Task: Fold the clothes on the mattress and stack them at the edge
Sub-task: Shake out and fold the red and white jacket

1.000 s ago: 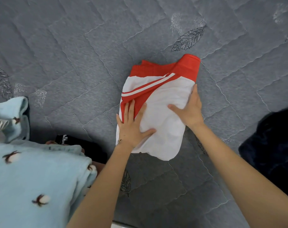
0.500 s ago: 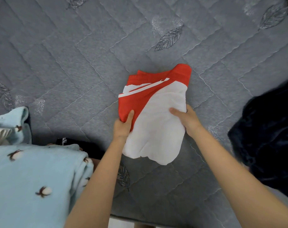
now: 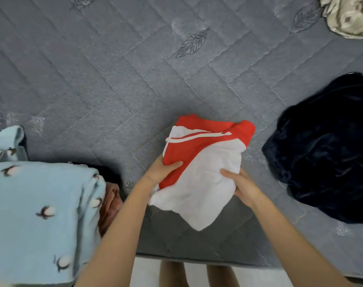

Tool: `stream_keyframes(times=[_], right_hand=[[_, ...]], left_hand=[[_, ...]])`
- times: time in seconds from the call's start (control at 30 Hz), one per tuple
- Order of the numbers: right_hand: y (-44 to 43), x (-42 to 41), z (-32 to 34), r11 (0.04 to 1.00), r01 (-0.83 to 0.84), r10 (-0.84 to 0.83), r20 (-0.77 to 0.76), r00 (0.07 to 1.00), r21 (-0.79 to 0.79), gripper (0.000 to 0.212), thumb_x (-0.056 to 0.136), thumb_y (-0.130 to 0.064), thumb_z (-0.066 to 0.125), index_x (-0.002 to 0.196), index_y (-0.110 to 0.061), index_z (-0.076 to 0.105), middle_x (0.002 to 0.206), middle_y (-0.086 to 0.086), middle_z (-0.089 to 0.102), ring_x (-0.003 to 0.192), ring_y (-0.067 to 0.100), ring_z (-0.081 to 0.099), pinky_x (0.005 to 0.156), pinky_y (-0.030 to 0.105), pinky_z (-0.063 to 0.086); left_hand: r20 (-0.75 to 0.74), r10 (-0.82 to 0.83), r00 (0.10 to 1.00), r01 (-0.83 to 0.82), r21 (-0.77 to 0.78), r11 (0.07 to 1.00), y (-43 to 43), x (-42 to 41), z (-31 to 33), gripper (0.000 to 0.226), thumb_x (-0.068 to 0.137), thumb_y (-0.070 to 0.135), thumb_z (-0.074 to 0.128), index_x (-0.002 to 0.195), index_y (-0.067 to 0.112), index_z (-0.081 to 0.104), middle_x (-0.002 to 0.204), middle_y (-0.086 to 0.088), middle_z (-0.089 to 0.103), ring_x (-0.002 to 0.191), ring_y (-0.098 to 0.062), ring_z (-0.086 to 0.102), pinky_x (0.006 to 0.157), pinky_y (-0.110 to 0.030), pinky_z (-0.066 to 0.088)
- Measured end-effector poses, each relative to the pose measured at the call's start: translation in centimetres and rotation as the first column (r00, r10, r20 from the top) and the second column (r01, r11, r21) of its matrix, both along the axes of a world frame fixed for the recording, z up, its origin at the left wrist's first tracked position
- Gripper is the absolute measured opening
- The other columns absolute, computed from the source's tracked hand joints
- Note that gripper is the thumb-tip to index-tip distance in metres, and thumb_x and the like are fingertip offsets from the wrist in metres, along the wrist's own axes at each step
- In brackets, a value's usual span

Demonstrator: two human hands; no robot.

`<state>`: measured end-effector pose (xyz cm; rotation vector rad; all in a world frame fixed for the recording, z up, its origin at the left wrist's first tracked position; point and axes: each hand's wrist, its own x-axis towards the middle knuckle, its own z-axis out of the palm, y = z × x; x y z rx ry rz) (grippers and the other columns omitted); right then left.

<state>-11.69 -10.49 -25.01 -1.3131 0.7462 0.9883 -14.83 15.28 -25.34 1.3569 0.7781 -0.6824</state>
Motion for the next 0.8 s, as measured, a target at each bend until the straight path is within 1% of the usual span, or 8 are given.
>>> stream_keyframes(times=[0.1, 0.23, 0.3, 0.43, 0.5, 0.6, 0.7, 0.8], right_hand=[[-1.0, -2.6, -0.5, 0.998, -0.05, 0.053, -0.12, 0.991, 0.027, 0.049, 0.077, -0.022, 0.075, 0.123, -0.022, 0.059, 0.113, -0.002, 0.072, 0.104, 0.019, 0.068, 0.088, 0.038, 0.054], [0.3, -4.5, -0.1, 0.984, -0.178, 0.17, -0.232, 0.958, -0.014, 0.045, 0.079, -0.036, 0.075, 0.118, -0.019, 0.059, 0.106, 0.005, 0.073, 0.094, 0.023, 0.071, 0.075, 0.034, 0.057], [0.9, -3.9, 0.9, 0.901, -0.425, 0.392, -0.257, 0.883, -0.086, 0.047, 0.081, -0.052, 0.069, 0.11, -0.015, 0.063, 0.099, 0.01, 0.073, 0.087, 0.023, 0.072, 0.071, 0.031, 0.058], [0.9, -0.7, 2.9, 0.713, -0.652, 0.616, -0.216, 0.758, -0.256, 0.051, 0.088, -0.053, 0.06, 0.087, -0.002, 0.067, 0.076, 0.012, 0.07, 0.063, 0.019, 0.066, 0.063, 0.024, 0.053], [0.4, 0.9, 3.2, 0.742, -0.503, 0.577, 0.04, 0.816, -0.444, 0.039, 0.088, -0.041, 0.066, 0.08, -0.003, 0.07, 0.068, 0.007, 0.067, 0.061, 0.019, 0.06, 0.059, 0.022, 0.048], [0.0, 3.3, 3.5, 0.716, -0.21, 0.575, 0.393, 0.717, -0.666, 0.023, 0.08, -0.036, 0.074, 0.093, -0.016, 0.072, 0.084, -0.003, 0.069, 0.079, 0.013, 0.062, 0.07, 0.019, 0.045], [-0.4, 5.6, 1.6, 0.55, -0.25, 0.767, 0.364, 0.529, -0.797, 0.066, 0.074, -0.047, 0.077, 0.131, -0.023, 0.054, 0.129, 0.002, 0.055, 0.122, 0.023, 0.046, 0.104, 0.034, 0.035], [0.1, 6.6, -0.6, 0.447, -0.448, 0.833, 0.177, 0.525, -0.774, 0.108, 0.067, -0.063, 0.075, 0.152, -0.027, 0.018, 0.157, 0.003, 0.024, 0.144, 0.027, 0.02, 0.117, 0.047, 0.018]], left_hand=[[0.155, -0.326, 0.933, 0.271, 0.295, 0.916, 0.4, 2.2, 0.3, 0.045, 0.082, 0.029, 0.074, 0.123, 0.027, 0.055, 0.117, 0.008, 0.065, 0.11, -0.017, 0.062, 0.081, -0.015, 0.048], [-0.009, -0.727, 0.687, 0.492, 0.742, 0.455, -0.6, 4.3, 1.0, 0.055, 0.088, 0.045, 0.062, 0.136, 0.024, 0.048, 0.128, -0.004, 0.061, 0.115, -0.03, 0.056, 0.096, -0.041, 0.043], [-0.02, -0.751, 0.66, 0.422, 0.837, 0.349, -1.3, 4.4, 1.3, 0.048, 0.089, 0.046, 0.061, 0.128, 0.021, 0.052, 0.119, -0.005, 0.065, 0.109, -0.031, 0.058, 0.094, -0.039, 0.04], [0.154, -0.604, 0.782, 0.157, 0.889, 0.43, -1.8, 2.7, 1.6, 0.062, 0.087, 0.041, 0.065, 0.141, 0.023, 0.042, 0.142, -0.004, 0.047, 0.132, -0.025, 0.041, 0.111, -0.04, 0.022], [0.167, -0.509, 0.844, 0.086, 0.896, 0.436, -1.9, 1.2, 1.7, 0.071, 0.088, 0.044, 0.063, 0.148, 0.023, 0.032, 0.154, -0.009, 0.028, 0.142, -0.027, 0.024, 0.117, -0.045, 0.012], [0.122, -0.345, 0.931, 0.039, 0.904, 0.425, -2.1, -1.7, 1.2, 0.079, 0.089, 0.049, 0.059, 0.152, 0.021, 0.02, 0.159, -0.012, 0.011, 0.147, -0.028, 0.009, 0.117, -0.047, 0.006], [0.031, -0.092, 0.995, 0.018, 0.872, 0.488, -2.5, -4.7, 0.1, 0.098, 0.085, 0.053, 0.062, 0.153, 0.011, 0.005, 0.16, -0.014, 0.005, 0.148, -0.027, 0.005, 0.119, -0.041, 0.005], [-0.032, 0.226, 0.974, -0.124, 0.758, 0.64, -3.1, -6.7, -0.9, 0.099, 0.082, 0.05, 0.067, 0.15, 0.004, 0.012, 0.154, -0.016, 0.027, 0.141, -0.03, 0.027, 0.114, -0.041, 0.024]])
